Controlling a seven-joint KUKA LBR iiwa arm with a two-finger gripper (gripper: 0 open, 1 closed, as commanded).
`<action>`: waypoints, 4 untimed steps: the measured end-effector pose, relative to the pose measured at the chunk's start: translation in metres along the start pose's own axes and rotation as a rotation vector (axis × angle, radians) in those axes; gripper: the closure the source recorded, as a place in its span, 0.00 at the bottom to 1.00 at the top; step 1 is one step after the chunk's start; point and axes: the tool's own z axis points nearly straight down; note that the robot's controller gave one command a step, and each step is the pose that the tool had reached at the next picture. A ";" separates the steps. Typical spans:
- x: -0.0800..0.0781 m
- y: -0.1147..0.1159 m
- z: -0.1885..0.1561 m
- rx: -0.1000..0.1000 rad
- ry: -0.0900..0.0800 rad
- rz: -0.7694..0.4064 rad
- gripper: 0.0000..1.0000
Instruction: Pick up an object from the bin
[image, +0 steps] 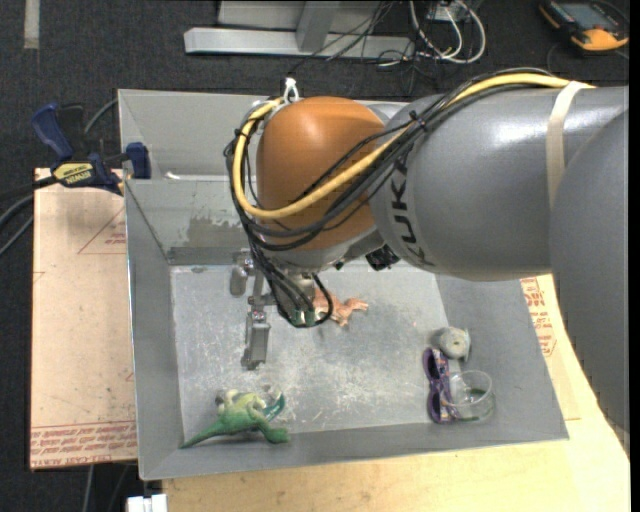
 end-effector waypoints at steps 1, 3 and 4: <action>-0.002 -0.001 -0.005 -0.002 -0.008 0.005 0.00; 0.020 -0.032 0.129 -0.001 -0.003 -0.098 0.00; 0.043 -0.025 0.137 -0.005 -0.020 -0.288 0.00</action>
Offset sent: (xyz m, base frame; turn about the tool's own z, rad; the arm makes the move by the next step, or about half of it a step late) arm -0.0670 -0.0214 -0.1186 -0.0573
